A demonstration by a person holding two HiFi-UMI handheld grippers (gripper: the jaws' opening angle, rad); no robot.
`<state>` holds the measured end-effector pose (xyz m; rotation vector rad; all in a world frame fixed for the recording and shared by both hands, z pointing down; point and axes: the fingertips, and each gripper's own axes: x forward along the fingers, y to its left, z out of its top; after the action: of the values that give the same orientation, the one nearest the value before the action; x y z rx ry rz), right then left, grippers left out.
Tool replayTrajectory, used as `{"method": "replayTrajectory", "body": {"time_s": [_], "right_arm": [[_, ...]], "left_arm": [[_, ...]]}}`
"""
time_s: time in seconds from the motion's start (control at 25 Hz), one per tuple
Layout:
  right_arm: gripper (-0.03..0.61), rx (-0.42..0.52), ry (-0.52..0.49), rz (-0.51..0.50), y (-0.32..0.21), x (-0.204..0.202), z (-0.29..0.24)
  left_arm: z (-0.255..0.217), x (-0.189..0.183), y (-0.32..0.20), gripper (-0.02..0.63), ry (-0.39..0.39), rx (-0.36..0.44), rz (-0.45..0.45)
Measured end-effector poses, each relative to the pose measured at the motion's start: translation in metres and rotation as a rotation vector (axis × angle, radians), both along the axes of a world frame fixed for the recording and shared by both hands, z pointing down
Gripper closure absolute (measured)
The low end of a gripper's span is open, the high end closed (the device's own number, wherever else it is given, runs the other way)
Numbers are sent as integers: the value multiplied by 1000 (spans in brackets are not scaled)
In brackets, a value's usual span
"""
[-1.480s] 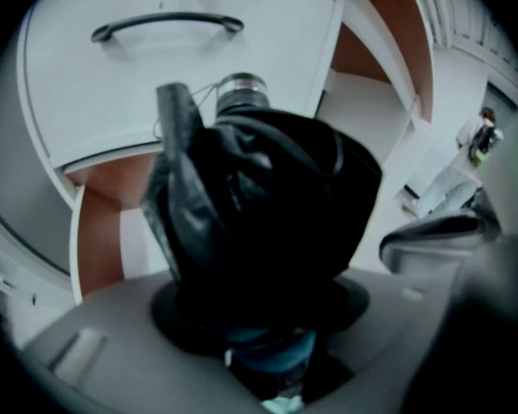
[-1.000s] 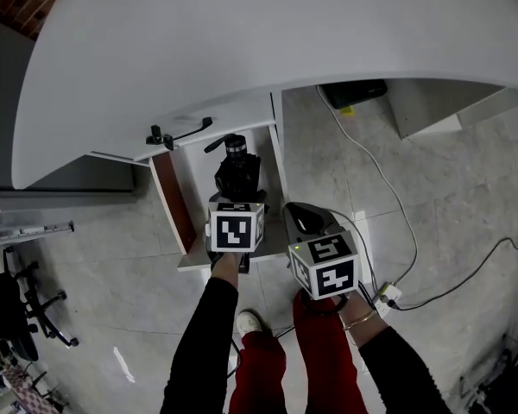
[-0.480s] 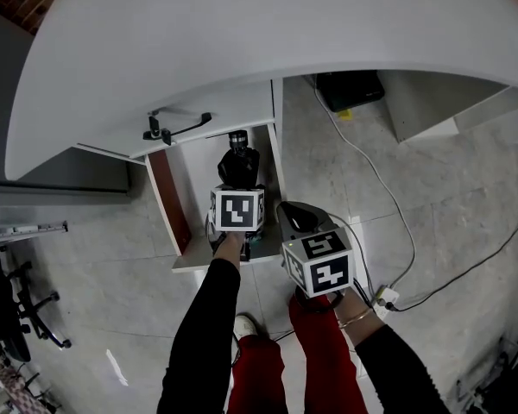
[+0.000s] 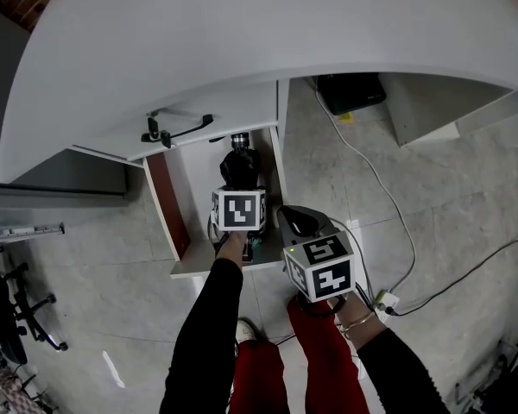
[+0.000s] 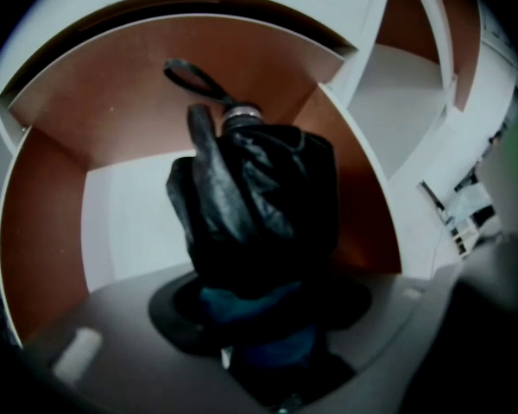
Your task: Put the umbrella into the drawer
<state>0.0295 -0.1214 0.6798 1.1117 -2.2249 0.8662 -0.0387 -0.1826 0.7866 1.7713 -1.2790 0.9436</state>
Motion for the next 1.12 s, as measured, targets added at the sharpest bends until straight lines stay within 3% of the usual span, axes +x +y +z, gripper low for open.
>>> {"method": "replayTrajectory", "body": {"time_s": [0.52,0.96,1.12], "right_arm": [[577,-12,18,-1,4,-3,4],[577,-3,17,36,14,6,-28],[577,-5,-6,62,20,6,-49]], "left_arm": [[3,-2,5,313,3,-9,-1],[-53,-20,30,314,82,52,-78],[-87,-26,42,348,114,86,-103]]}}
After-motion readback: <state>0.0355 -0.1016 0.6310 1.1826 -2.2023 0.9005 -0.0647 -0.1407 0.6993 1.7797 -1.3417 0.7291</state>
